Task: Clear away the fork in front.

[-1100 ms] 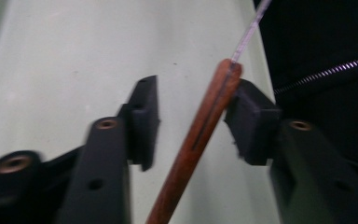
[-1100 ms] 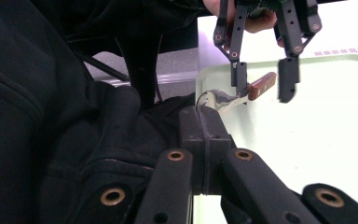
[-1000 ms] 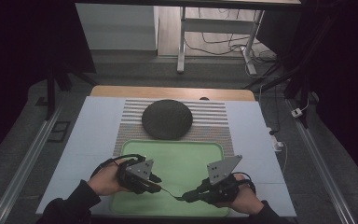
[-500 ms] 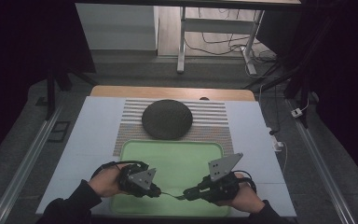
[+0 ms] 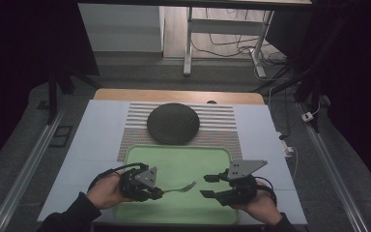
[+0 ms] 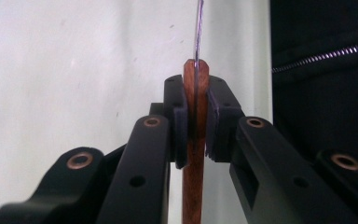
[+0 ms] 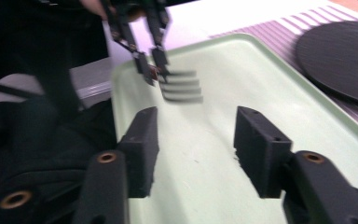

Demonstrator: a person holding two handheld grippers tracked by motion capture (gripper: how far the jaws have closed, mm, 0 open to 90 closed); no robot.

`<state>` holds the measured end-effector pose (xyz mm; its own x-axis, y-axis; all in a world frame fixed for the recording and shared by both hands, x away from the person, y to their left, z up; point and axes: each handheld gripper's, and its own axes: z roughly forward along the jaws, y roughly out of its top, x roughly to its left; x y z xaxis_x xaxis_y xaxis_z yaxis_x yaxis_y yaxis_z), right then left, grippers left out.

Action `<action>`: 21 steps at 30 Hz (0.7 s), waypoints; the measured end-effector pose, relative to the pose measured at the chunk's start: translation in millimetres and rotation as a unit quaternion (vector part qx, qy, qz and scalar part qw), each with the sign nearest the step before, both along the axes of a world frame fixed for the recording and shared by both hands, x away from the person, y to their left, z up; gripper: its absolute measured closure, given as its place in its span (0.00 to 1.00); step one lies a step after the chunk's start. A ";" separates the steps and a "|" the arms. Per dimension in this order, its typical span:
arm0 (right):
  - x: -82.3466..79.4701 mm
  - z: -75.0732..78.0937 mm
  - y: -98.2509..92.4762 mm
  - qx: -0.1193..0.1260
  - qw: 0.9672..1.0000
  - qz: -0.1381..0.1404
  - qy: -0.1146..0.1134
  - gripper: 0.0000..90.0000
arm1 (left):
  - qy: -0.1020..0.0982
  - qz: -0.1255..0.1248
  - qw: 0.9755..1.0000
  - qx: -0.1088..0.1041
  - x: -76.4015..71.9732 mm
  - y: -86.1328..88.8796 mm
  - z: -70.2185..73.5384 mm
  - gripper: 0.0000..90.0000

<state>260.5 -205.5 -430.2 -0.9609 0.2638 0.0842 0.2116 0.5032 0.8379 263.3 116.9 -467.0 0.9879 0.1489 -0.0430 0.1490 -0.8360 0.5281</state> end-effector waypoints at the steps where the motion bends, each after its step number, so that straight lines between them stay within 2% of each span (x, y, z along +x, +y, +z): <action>1: -1.0 0.1 -2.9 -0.003 1.000 -0.011 -0.001 0.52 | 0.006 0.012 1.000 0.003 0.1 1.3 0.0 0.89; 6: -8.7 -1.5 -15.9 -0.011 0.998 -0.061 -0.006 0.40 | 0.023 0.060 0.998 0.013 0.1 7.4 0.2 0.89; 10: -14.1 -4.0 -26.4 -0.018 0.995 -0.099 -0.005 0.32 | 0.038 0.102 0.994 0.021 -1.2 10.9 0.2 0.89; 14: -17.9 -6.9 -37.1 -0.029 0.989 -0.143 -0.010 0.21 | 0.059 0.146 0.987 0.028 -2.5 14.4 -1.0 0.89; 18: -21.3 -9.1 -46.2 -0.031 0.986 -0.165 -0.011 0.19 | 0.077 0.183 0.979 0.038 -2.5 17.8 -5.8 0.89; 21: -24.6 -10.8 -50.1 -0.039 0.982 -0.185 -0.020 0.13 | 0.094 0.218 0.971 0.037 0.0 21.6 -11.4 0.89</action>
<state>236.0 -255.6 -440.9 -0.8001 0.5997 0.0141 0.3597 0.4607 0.8114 263.3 138.4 -478.4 0.8062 0.5605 -0.1895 0.5850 -0.7068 0.3977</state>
